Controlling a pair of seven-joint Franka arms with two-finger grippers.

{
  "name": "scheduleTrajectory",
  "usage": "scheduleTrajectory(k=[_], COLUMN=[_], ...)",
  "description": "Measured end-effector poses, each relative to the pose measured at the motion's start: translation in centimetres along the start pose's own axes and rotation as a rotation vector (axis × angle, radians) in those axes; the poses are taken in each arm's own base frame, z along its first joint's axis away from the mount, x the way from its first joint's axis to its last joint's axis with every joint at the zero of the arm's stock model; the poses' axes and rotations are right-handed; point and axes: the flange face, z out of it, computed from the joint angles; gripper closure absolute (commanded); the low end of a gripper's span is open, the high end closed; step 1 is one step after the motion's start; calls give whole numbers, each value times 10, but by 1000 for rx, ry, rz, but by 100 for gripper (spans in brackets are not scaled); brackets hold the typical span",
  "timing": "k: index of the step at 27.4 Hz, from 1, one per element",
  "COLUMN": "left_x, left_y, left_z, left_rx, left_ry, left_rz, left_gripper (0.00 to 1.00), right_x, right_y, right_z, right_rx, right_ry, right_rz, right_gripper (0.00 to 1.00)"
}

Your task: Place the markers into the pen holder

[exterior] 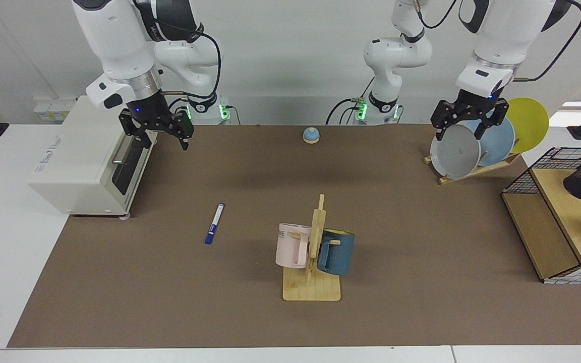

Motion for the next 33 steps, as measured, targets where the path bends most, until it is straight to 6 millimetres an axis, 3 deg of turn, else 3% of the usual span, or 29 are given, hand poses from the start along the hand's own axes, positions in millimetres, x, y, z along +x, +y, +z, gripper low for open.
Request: scheduleTrajectory(k=[25,28,33], left_x=[-6,-7,-9], left_y=[-1,-1,0], left_z=[2,4,6], left_rx=[2,1,1], left_ry=[-43,-48,-58], left_rz=[9,25,60], left_gripper=[0,0,0], right_x=[-7,-1,18], right_y=[0,-6,-18], right_z=[2,13,47], right_rx=[-1,0,2], right_ry=[12,26,35], right_rz=[-44,-52,-70], right_gripper=[0,0,0])
